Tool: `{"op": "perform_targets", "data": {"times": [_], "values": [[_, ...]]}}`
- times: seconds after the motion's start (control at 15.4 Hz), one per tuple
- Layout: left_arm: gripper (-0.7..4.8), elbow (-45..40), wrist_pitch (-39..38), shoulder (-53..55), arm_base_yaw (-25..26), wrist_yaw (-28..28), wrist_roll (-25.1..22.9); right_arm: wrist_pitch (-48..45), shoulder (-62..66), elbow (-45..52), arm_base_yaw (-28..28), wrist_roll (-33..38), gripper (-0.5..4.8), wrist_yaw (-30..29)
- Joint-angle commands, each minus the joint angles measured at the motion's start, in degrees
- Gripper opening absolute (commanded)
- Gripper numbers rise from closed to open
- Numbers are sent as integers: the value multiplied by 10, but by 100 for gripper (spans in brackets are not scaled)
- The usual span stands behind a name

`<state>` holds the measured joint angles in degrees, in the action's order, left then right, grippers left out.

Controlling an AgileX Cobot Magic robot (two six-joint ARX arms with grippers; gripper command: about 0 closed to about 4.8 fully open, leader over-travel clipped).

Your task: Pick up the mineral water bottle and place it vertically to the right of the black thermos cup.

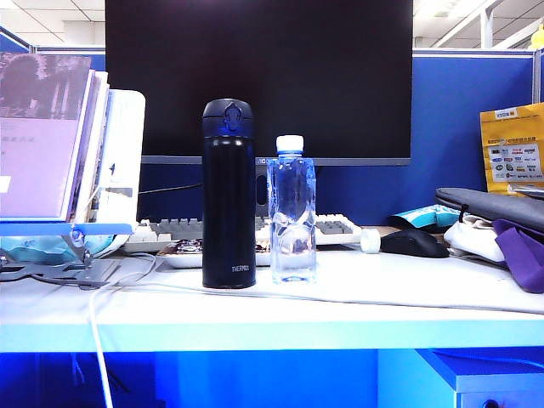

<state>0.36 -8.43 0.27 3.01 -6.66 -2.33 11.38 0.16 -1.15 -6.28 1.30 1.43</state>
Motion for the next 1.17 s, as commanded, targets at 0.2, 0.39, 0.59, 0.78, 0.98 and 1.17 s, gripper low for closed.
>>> {"op": "perform_targets", "data": {"times": [0.2,0.39,0.59,0.78,0.98,1.17], "values": [[-4,-1,-10,-2,1,16,43,2,0,2,-1,2,-1,-1],[-4,-1,-9,-2,1,13,43,2,0,2,-1,2,-1,-1],[-4,-1,-9,-2,1,13,43,2,0,2,-1,2,-1,-1],[-4,-1,-9,-2,1,13,43,2,0,2,-1,2,-1,-1],[-4,-1,-9,-2,1,13,43,2,0,2,0,2,-1,-1],[-4,-1,-9,-2,1,13,43,2,0,2,-1,2,-1,-1]]}}
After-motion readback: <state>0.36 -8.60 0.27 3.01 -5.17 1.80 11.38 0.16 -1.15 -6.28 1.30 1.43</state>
